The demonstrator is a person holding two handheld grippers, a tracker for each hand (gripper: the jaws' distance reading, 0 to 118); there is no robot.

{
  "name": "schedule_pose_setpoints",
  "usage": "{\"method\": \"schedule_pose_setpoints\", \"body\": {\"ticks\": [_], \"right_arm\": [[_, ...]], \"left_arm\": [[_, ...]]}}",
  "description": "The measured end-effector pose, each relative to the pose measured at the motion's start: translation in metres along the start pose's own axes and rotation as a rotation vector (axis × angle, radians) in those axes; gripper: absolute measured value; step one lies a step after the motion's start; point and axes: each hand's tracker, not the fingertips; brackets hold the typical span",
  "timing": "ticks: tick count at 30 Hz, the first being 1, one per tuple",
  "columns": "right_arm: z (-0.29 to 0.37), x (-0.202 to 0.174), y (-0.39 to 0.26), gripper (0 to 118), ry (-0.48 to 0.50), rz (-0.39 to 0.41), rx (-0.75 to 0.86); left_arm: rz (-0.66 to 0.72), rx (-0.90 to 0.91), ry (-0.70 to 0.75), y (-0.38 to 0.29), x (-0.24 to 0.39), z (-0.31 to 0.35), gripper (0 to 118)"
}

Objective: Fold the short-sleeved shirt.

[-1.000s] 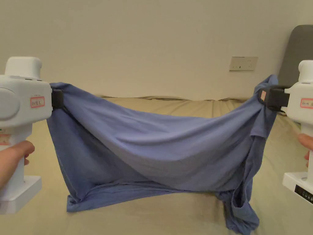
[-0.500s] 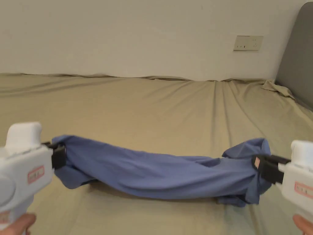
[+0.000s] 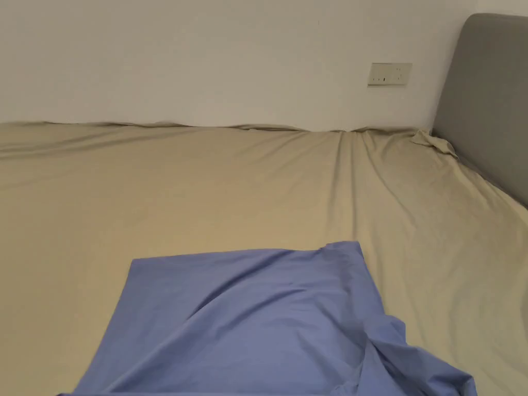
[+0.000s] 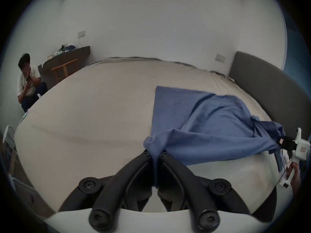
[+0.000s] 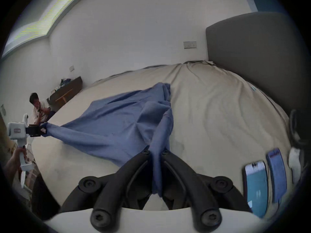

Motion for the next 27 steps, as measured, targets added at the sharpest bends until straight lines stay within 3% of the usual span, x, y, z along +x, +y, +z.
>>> {"method": "schedule_pose_setpoints", "body": {"ticks": [5, 11, 12, 13, 14, 15, 20, 21, 22, 23, 24, 25, 27], "right_arm": [[0.038, 0.005, -0.046, 6, -0.012, -0.003, -0.095], [0.037, -0.006, -0.050, 7, -0.028, 0.010, -0.129], [0.038, -0.008, -0.044, 23, -0.055, 0.018, -0.154], [0.039, -0.010, -0.038, 66, -0.068, 0.013, -0.162], [0.043, -0.016, -0.032, 104, -0.072, 0.002, -0.180], [0.054, -0.020, -0.028, 115, -0.062, -0.003, -0.164], [0.130, -0.062, -0.006, 113, -0.089, -0.039, -0.026], [0.142, -0.068, -0.007, 98, -0.052, -0.041, 0.005], [0.153, -0.074, -0.010, 62, -0.006, -0.030, 0.024], [0.159, -0.081, -0.011, 5, -0.034, -0.015, 0.016], [0.158, -0.087, -0.014, 2, -0.059, -0.015, 0.014], [0.161, -0.091, -0.020, 2, -0.092, -0.003, 0.039], [0.157, -0.091, -0.023, 2, -0.031, 0.011, -0.017]], "left_arm": [[-0.098, -0.122, 0.031, -0.050, 0.004, 0.027, 2], [-0.017, -0.124, -0.021, -0.051, 0.002, 0.031, 3], [-0.003, -0.125, -0.030, -0.046, 0.002, 0.034, 29], [0.004, -0.124, -0.040, -0.040, 0.001, 0.040, 61], [0.004, -0.116, -0.046, -0.035, 0.002, 0.050, 82], [-0.005, -0.088, -0.033, -0.030, 0.005, 0.064, 83], [-0.082, 0.104, 0.026, -0.011, 0.030, 0.166, 78], [-0.085, 0.160, -0.001, -0.014, 0.033, 0.184, 48], [-0.081, 0.211, -0.005, -0.016, 0.039, 0.196, 0], [-0.083, 0.200, 0.038, -0.019, 0.043, 0.200, 0], [-0.078, 0.218, 0.078, -0.025, 0.048, 0.203, 0], [-0.106, 0.172, 0.026, -0.027, 0.049, 0.204, 0], [-0.132, 0.140, 0.042, -0.035, 0.053, 0.198, 0]]}}
